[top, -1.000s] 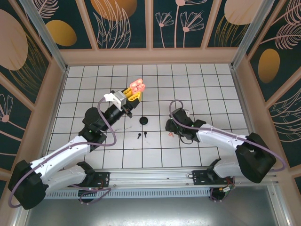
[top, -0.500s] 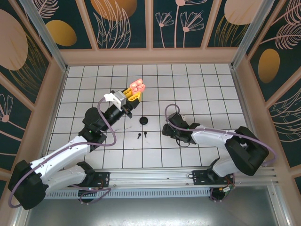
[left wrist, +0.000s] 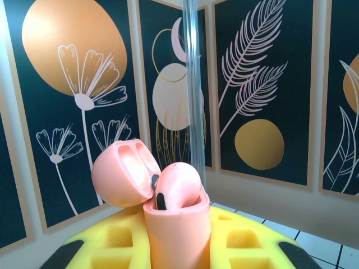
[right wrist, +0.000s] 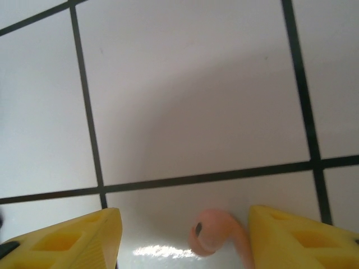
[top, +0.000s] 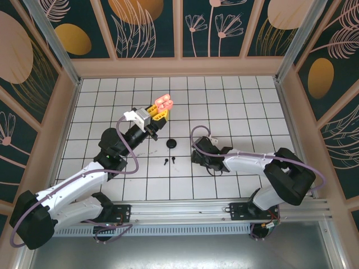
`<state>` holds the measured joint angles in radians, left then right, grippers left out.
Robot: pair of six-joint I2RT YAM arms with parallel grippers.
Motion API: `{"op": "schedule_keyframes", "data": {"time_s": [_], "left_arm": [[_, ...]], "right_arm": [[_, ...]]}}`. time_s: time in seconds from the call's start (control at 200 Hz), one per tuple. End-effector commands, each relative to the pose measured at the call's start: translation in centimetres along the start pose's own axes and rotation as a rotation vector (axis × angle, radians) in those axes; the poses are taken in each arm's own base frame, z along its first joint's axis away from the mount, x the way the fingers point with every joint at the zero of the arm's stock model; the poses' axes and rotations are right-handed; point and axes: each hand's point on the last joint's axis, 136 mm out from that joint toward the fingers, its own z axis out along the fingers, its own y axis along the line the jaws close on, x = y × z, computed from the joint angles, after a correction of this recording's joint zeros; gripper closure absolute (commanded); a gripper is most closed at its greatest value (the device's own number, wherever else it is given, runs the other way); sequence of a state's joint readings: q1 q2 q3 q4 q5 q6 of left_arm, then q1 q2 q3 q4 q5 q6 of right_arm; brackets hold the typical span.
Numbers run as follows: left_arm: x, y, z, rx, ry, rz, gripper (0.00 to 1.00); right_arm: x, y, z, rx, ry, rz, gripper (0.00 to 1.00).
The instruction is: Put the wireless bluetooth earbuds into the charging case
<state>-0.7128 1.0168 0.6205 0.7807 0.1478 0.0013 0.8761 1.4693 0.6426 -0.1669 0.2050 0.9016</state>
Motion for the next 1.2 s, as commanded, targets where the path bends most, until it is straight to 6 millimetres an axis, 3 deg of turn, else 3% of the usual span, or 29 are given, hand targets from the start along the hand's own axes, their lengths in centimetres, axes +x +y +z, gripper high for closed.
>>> {"op": "schedule_keyframes", "data": {"time_s": [0.0, 0.365, 0.656, 0.891, 1.191], "left_arm": [[-0.7, -0.1, -0.2, 0.003, -0.030, -0.013, 1.00], [-0.6, -0.3, -0.1, 0.010, -0.031, -0.022, 1.00], [-0.4, -0.3, -0.2, 0.014, -0.025, -0.023, 1.00], [-0.5, -0.3, -0.2, 0.014, -0.027, -0.023, 1.00], [-0.8, -0.4, -0.2, 0.015, -0.030, -0.019, 1.00]], "right_arm": [[1.7, 0.1, -0.3, 0.014, 0.061, 0.023, 0.39], [0.1, -0.4, -2.0, 0.072, -0.002, 0.022, 0.39], [-1.2, 0.3, -3.0, 0.139, 0.015, -0.242, 0.39], [-0.9, 0.6, -2.0, 0.169, 0.111, -0.424, 0.41], [-1.0, -1.2, -0.6, 0.200, 0.179, -0.408, 0.47]]}}
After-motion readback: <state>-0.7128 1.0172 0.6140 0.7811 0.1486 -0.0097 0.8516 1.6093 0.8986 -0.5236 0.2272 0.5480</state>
